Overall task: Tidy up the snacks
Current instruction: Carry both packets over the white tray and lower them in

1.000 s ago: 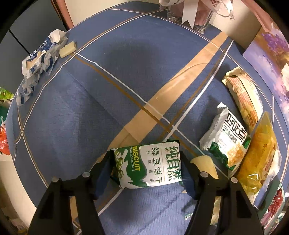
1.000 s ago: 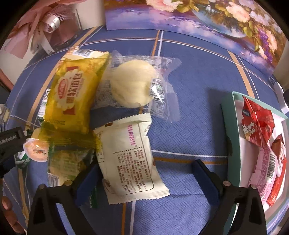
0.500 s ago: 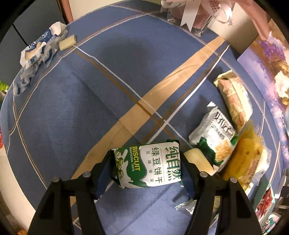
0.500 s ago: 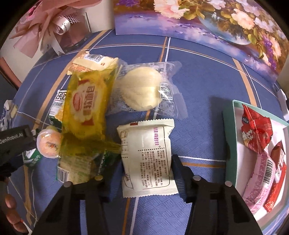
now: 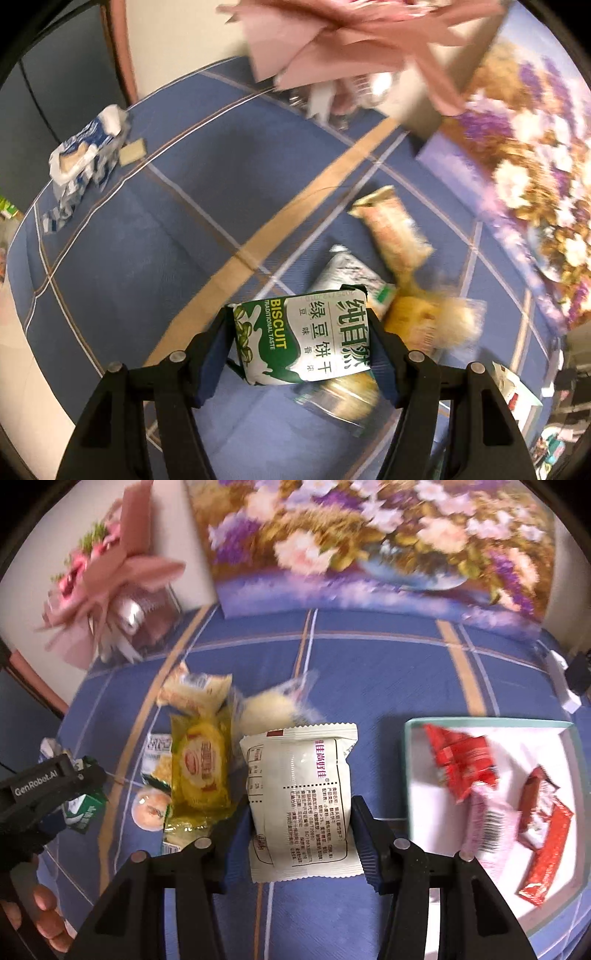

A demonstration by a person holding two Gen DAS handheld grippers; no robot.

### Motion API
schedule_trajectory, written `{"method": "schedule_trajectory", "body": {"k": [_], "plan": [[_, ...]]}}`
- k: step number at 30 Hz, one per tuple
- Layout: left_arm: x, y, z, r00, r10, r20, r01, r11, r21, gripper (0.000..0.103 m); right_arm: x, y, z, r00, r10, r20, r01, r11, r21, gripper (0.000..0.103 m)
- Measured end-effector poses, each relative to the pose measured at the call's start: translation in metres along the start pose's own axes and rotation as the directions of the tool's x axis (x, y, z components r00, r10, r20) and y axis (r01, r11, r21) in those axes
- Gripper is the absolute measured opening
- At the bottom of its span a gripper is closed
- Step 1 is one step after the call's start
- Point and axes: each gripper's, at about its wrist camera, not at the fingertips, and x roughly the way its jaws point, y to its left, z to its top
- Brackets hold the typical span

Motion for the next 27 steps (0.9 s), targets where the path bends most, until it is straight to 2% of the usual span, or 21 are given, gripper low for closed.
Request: {"method": "schedule_trajectory", "body": {"k": [4, 8, 15, 18, 22, 27], "plan": [[-0.018, -0.035, -0.012, 0.998, -0.060, 0.026, 0.058, 0.995, 0.077, 0.069, -0.008, -0.021, 0.003, 0.999, -0.021, 0.031, 0.020, 0.999, 0.042, 0.054], [-0.034, -0.076, -0.032, 0.993, -0.116, 0.025, 0.109, 0.978, 0.178, 0.069, -0.020, -0.064, 0.002, 0.998, -0.061, 0.029, 0.056, 0.990, 0.133, 0.054], [-0.041, -0.154, -0.085, 0.987, -0.159, -0.020, 0.154, 0.908, 0.390, 0.070, -0.047, -0.159, -0.002, 0.992, -0.118, 0.044, 0.097, 0.940, 0.328, 0.054], [-0.036, -0.184, -0.110, 0.991, -0.132, -0.034, 0.132, 0.872, 0.471, 0.070, -0.064, -0.189, -0.003, 0.988, -0.144, 0.054, 0.113, 0.918, 0.381, 0.054], [-0.021, -0.208, -0.129, 0.995, -0.087, -0.050, 0.100, 0.843, 0.528, 0.070, -0.076, -0.223, -0.007, 0.986, -0.159, 0.046, 0.123, 0.891, 0.438, 0.054], [0.005, -0.222, -0.144, 0.999, -0.009, -0.053, 0.038, 0.814, 0.580, 0.070, -0.060, -0.246, -0.014, 0.990, -0.137, -0.020, 0.129, 0.864, 0.486, 0.054]]}}
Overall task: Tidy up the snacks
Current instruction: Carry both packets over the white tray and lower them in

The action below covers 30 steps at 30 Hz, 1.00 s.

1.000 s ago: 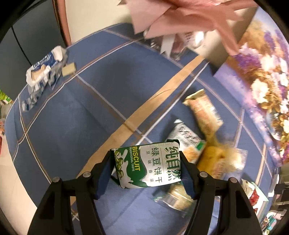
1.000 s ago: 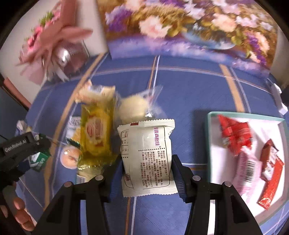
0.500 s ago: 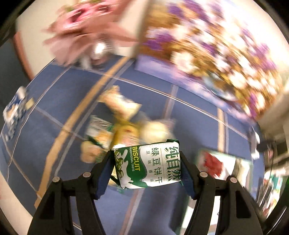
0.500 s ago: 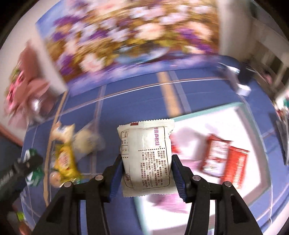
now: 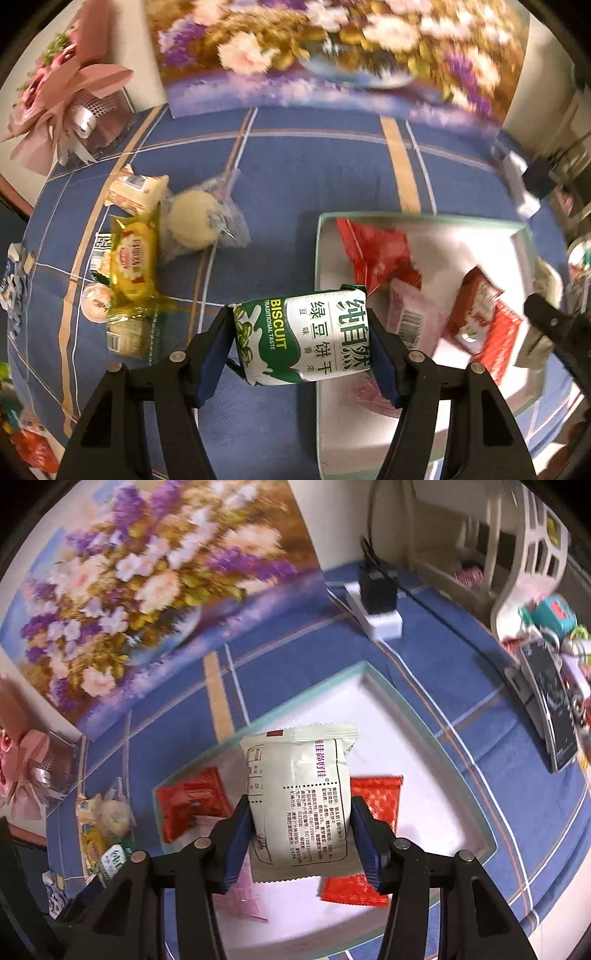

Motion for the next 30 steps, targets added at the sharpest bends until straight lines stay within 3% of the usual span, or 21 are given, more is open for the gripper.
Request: {"method": "schedule_trajectory", "body": {"k": [4, 11, 21, 30], "plan": [[0.015, -0.018, -0.004, 0.995, 0.096, 0.004, -0.096, 0.992, 0.079, 0.069, 0.016, -0.012, -0.003, 0.999, -0.007, -0.043, 0.009, 0.999, 0.044, 0.054], [0.026, -0.042, -0.008, 0.993, 0.118, 0.003, -0.117, 0.979, 0.165, 0.069, 0.029, -0.023, -0.004, 0.997, -0.021, -0.079, 0.028, 0.996, 0.086, 0.054], [0.027, -0.069, -0.015, 0.996, 0.090, -0.003, -0.086, 0.962, 0.259, 0.070, 0.033, -0.026, -0.006, 0.995, -0.032, -0.094, 0.041, 0.995, 0.096, 0.055], [0.024, -0.057, -0.006, 0.998, 0.030, -0.053, -0.019, 0.980, 0.196, 0.071, 0.029, -0.023, -0.005, 0.996, -0.042, -0.082, 0.049, 0.995, 0.085, 0.055]]}}
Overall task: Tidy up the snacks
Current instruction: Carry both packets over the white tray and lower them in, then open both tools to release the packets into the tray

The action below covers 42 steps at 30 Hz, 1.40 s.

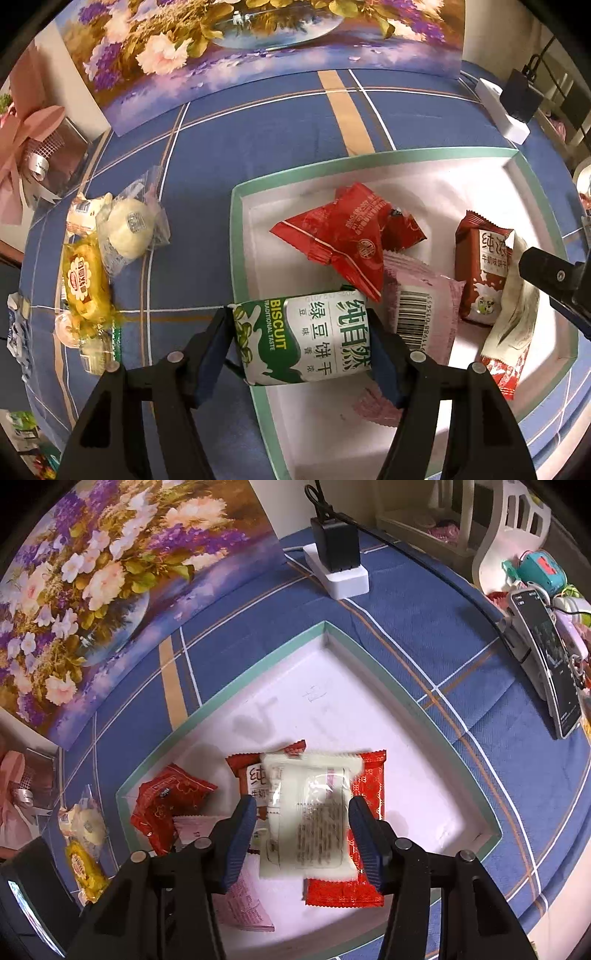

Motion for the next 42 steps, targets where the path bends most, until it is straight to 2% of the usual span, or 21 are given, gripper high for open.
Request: {"method": "schedule_trajectory", "body": {"k": [5, 12, 15, 17, 18, 19, 22, 30, 36, 42], "plan": [[-0.008, 0.003, -0.003, 0.999, -0.050, -0.020, 0.049, 0.998, -0.039, 0.071, -0.004, 0.003, 0.000, 1.000, 0.000, 0.006, 0.000, 1.000, -0.011, 0.055], [-0.030, 0.004, 0.000, 0.994, -0.111, -0.002, 0.110, 0.992, -0.063, 0.072, -0.009, 0.004, 0.001, 1.000, 0.004, 0.012, -0.003, 1.000, -0.017, 0.056], [-0.040, 0.017, 0.003, 0.990, -0.141, 0.016, 0.142, 0.982, -0.125, 0.072, -0.008, 0.003, 0.001, 1.000, 0.004, 0.006, -0.004, 1.000, -0.009, 0.058], [-0.043, 0.029, 0.006, 0.988, -0.150, 0.022, 0.152, 0.972, -0.179, 0.076, -0.006, 0.003, 0.000, 1.000, 0.000, -0.004, 0.000, 1.000, -0.010, 0.059], [-0.045, 0.040, 0.006, 0.988, -0.152, 0.024, 0.154, 0.962, -0.225, 0.087, -0.004, 0.004, 0.000, 1.000, -0.004, -0.007, 0.003, 1.000, -0.013, 0.060], [-0.044, 0.049, 0.008, 0.988, -0.150, 0.028, 0.152, 0.954, -0.259, 0.089, -0.003, 0.004, -0.001, 1.000, -0.007, -0.011, 0.007, 1.000, -0.016, 0.061], [-0.045, 0.077, 0.010, 0.992, -0.125, 0.032, 0.128, 0.927, -0.351, 0.089, -0.002, 0.008, -0.003, 1.000, -0.012, -0.014, 0.011, 1.000, -0.028, 0.065], [-0.042, 0.161, 0.004, 0.999, -0.044, 0.026, 0.051, 0.829, -0.558, 0.090, -0.005, 0.037, -0.013, 1.000, -0.022, 0.012, 0.023, 0.993, -0.120, 0.077], [-0.046, 0.212, -0.009, 0.999, 0.016, 0.034, 0.009, 0.765, -0.644, 0.093, -0.009, 0.058, -0.021, 0.999, -0.007, 0.035, 0.013, 0.985, -0.174, 0.085], [-0.048, 0.240, -0.018, 0.999, 0.037, 0.037, -0.002, 0.729, -0.684, 0.093, -0.009, 0.067, -0.025, 0.999, -0.020, 0.043, 0.028, 0.981, -0.192, 0.086]]}}
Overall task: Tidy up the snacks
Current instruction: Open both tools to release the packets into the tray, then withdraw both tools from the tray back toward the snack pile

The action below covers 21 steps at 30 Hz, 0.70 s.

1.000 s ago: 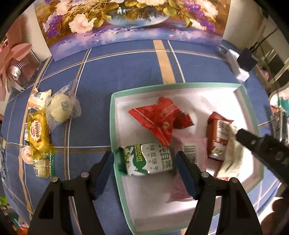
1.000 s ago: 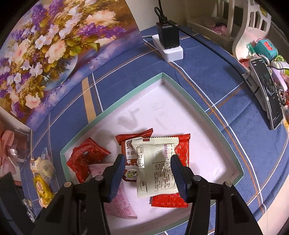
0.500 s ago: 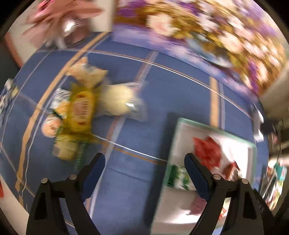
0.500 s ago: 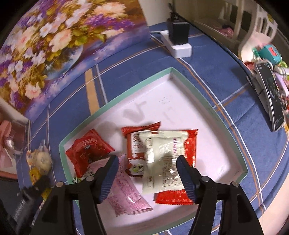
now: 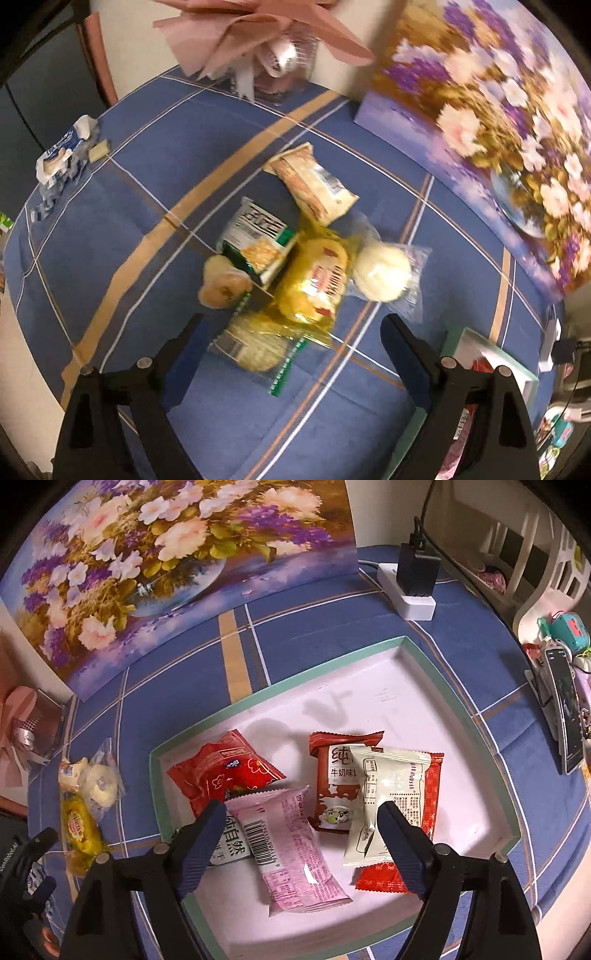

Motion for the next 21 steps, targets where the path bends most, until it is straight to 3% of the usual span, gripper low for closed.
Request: {"method": "schedule_trajectory", "body": {"k": [2, 3, 5, 10, 19, 21], "plan": [[0.000, 0.006, 0.003, 1.000, 0.001, 0.002, -0.001, 1.000, -0.011, 0.094, -0.001, 0.002, 0.000, 1.000, -0.002, 0.004, 0.002, 1.000, -0.004, 0.086], [0.001, 0.007, 0.004, 1.000, 0.007, 0.003, -0.007, 1.000, -0.011, 0.099, -0.002, 0.002, -0.001, 1.000, -0.001, 0.008, 0.001, 1.000, -0.006, 0.090], [0.000, 0.012, 0.005, 1.000, 0.010, 0.004, -0.010, 1.000, -0.016, 0.103, -0.003, 0.005, -0.001, 1.000, -0.001, 0.019, 0.001, 1.000, -0.013, 0.103], [-0.001, 0.023, 0.011, 1.000, -0.026, 0.004, 0.026, 0.999, -0.042, 0.103, -0.002, 0.014, -0.004, 0.999, -0.010, 0.031, 0.011, 0.999, -0.033, 0.103], [-0.001, 0.040, 0.022, 1.000, -0.018, 0.008, 0.018, 1.000, 0.000, 0.103, 0.002, 0.040, -0.010, 1.000, -0.018, 0.023, 0.019, 0.997, -0.070, 0.103], [-0.007, 0.053, 0.029, 0.999, -0.046, 0.017, 0.047, 0.999, -0.011, 0.103, 0.000, 0.046, -0.010, 0.999, -0.012, 0.038, 0.015, 0.998, -0.068, 0.103]]}}
